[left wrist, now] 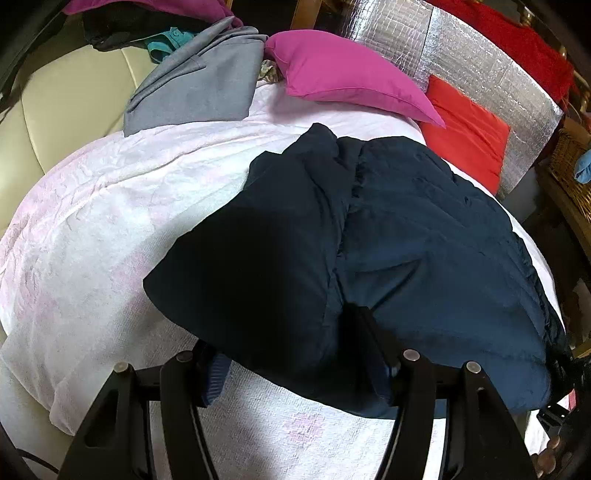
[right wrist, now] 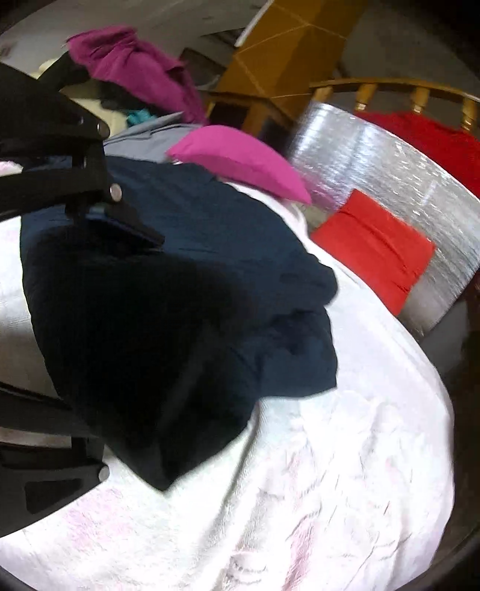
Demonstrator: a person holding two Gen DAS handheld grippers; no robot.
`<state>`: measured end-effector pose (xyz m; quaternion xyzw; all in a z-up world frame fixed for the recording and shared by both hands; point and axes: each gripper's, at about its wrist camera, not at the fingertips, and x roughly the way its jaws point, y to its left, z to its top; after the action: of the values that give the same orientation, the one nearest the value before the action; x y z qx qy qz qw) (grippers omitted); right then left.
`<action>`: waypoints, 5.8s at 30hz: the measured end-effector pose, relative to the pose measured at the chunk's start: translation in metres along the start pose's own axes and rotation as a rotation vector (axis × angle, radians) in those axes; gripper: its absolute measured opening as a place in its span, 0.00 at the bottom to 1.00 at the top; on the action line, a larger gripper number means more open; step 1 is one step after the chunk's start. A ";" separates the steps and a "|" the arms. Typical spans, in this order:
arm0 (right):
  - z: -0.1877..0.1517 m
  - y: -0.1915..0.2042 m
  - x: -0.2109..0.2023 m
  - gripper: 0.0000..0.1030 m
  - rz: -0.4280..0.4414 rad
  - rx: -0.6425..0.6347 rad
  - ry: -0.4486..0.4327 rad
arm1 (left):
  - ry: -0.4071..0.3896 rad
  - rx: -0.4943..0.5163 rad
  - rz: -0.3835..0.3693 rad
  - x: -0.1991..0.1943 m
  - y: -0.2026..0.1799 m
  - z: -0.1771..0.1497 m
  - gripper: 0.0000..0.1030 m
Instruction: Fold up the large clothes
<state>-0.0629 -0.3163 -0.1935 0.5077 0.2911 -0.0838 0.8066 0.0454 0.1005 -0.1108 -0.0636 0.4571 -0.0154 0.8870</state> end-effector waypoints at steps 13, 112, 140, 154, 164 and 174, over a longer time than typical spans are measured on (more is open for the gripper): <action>0.012 0.017 0.018 0.47 -0.002 -0.059 -0.010 | -0.008 0.002 0.002 0.001 -0.001 0.001 0.65; -0.025 0.058 0.006 0.53 -0.089 -0.273 -0.084 | -0.030 0.064 0.036 0.002 -0.001 0.004 0.79; -0.008 0.020 -0.084 0.70 -0.114 -0.101 -0.236 | -0.142 0.281 0.149 -0.061 0.006 -0.005 0.79; -0.025 0.070 0.004 0.55 -0.142 -0.343 0.005 | -0.151 0.285 0.170 -0.042 -0.012 -0.003 0.79; -0.019 0.088 0.001 0.55 -0.161 -0.384 -0.007 | -0.089 0.268 0.151 -0.022 -0.008 0.000 0.79; 0.029 0.128 0.032 0.59 -0.035 -0.385 -0.025 | -0.075 0.199 0.110 0.002 -0.030 0.067 0.83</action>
<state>0.0298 -0.2760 -0.1037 0.3380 0.3006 -0.0468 0.8906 0.1018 0.0771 -0.0703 0.0494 0.4228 -0.0095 0.9048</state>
